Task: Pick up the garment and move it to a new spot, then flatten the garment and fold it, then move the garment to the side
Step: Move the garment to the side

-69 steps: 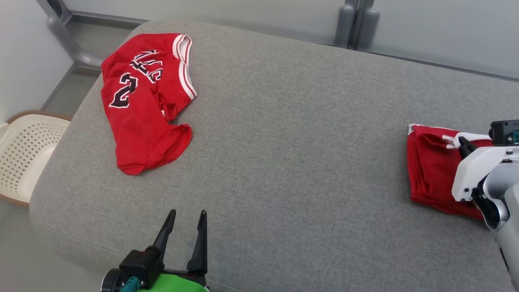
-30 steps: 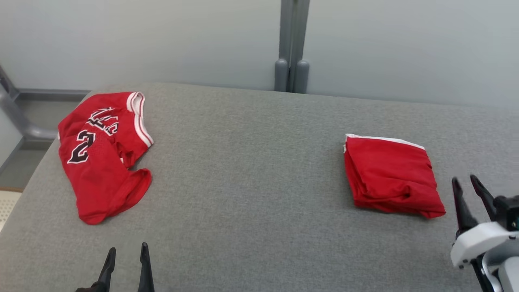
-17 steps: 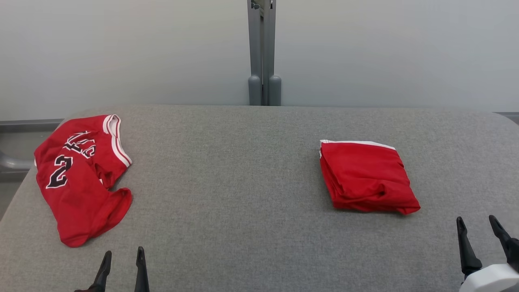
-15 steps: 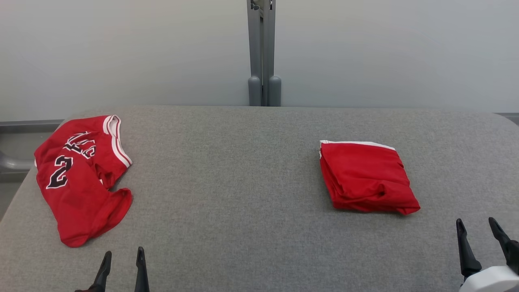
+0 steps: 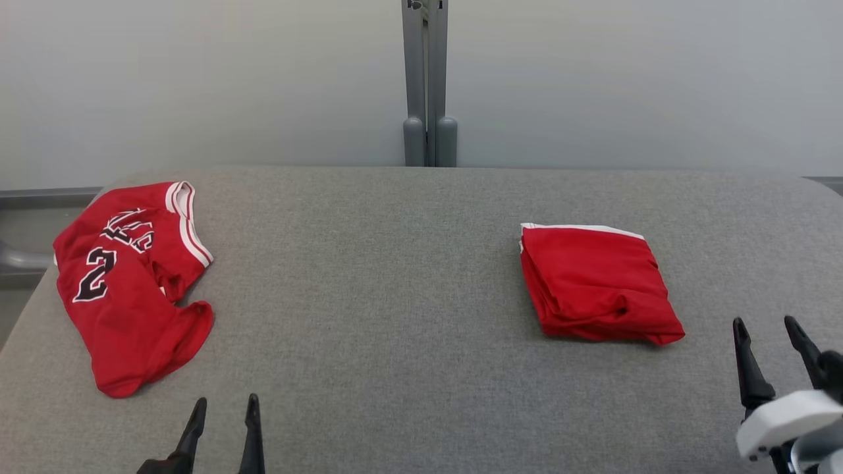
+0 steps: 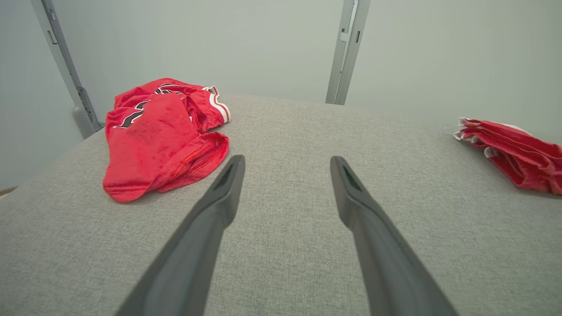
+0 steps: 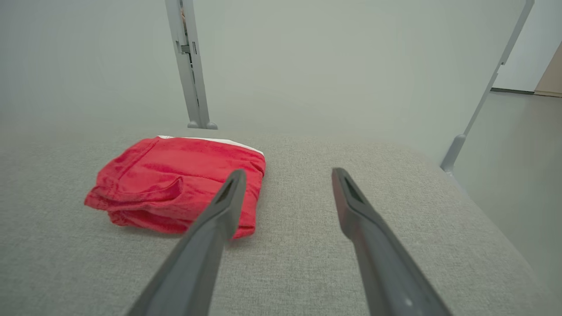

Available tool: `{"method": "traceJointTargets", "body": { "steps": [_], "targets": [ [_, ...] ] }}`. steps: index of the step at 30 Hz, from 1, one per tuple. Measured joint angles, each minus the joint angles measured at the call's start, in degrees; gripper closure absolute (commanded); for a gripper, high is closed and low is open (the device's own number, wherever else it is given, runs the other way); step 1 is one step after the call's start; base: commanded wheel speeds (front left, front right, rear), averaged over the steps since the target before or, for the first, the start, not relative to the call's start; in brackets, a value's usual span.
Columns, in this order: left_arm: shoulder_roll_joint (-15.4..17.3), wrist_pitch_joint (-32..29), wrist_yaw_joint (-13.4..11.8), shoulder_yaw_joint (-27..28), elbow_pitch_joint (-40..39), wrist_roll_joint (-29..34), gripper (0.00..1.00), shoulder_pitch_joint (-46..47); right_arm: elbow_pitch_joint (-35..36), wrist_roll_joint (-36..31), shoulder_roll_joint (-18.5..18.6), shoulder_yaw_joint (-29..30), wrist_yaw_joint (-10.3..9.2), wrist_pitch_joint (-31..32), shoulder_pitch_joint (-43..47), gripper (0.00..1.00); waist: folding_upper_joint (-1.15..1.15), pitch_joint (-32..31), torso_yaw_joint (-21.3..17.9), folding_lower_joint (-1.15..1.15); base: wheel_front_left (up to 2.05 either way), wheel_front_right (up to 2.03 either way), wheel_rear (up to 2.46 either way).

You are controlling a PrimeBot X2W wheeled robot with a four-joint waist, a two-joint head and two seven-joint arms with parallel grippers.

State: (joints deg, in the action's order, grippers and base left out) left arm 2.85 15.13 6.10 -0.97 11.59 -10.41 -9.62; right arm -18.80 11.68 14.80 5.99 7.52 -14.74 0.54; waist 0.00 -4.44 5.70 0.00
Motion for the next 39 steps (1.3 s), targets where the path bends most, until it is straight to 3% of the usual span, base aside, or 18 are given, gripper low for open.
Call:
{"method": "traceJointTargets", "body": {
  "steps": [2, 7, 11, 16, 22, 27, 30, 39],
  "targets": [
    [0.0, 0.0, 0.3, -1.1, 0.0, 0.0, 0.0, 0.8, -1.1, 3.7, 1.1, -1.0, 0.0, 3.7, -3.1, 0.0, 0.0, 0.8, 0.1, 0.0, 0.0, 0.0, 0.0],
    [0.0, 0.0, 0.8, -4.4, -0.6, -0.1, 0.0, 5.6, -3.2, 16.3, 2.0, -0.1, -0.03, 23.4, -14.0, 0.0, 0.0, 4.2, 0.8, 0.0, 0.0, 0.0, 0.0],
    [0.0, 0.0, 1.0, -6.4, -0.3, -0.9, 0.0, 9.5, -7.5, 19.2, 1.8, 2.7, -0.02, 34.6, -21.0, 0.0, 0.0, 7.9, 1.8, 0.0, 0.0, 0.0, 0.0],
    [0.0, 0.0, 0.5, -8.4, 0.3, -3.6, 0.0, 11.7, -15.8, 16.9, -0.5, 10.2, -0.04, 39.6, -28.4, 0.0, 0.0, 12.2, 4.4, 0.0, 0.0, 0.0, 0.0],
    [0.0, 0.0, -0.9, -10.1, 0.8, -4.6, 0.0, 11.7, -20.8, 11.8, -1.0, 11.7, -0.04, 42.9, -29.7, 0.0, 0.0, 14.4, 8.5, 0.0, 0.0, 0.0, 0.0],
    [0.0, 0.0, -1.5, -10.0, 1.0, -4.7, 0.0, 11.7, -21.5, 12.1, -1.6, 11.7, -0.04, 44.9, -29.6, 0.0, 0.0, 15.0, 10.6, 0.0, 0.0, 0.0, 0.0],
    [0.0, 0.0, -1.8, -9.8, 0.8, -4.7, 0.0, 11.7, -21.2, 12.3, -1.6, 11.3, -0.04, 44.6, -29.6, 1.0, 0.0, 15.1, 10.5, 0.0, 0.0, 0.0, 0.0],
    [0.0, 0.0, -1.7, -7.3, -0.5, -3.8, 0.0, 11.4, -18.7, 12.4, -0.7, 11.9, -0.01, 43.3, -31.2, 1.0, 0.0, 16.3, 5.6, 0.0, 0.0, 0.0, 0.0]
  ]
}}
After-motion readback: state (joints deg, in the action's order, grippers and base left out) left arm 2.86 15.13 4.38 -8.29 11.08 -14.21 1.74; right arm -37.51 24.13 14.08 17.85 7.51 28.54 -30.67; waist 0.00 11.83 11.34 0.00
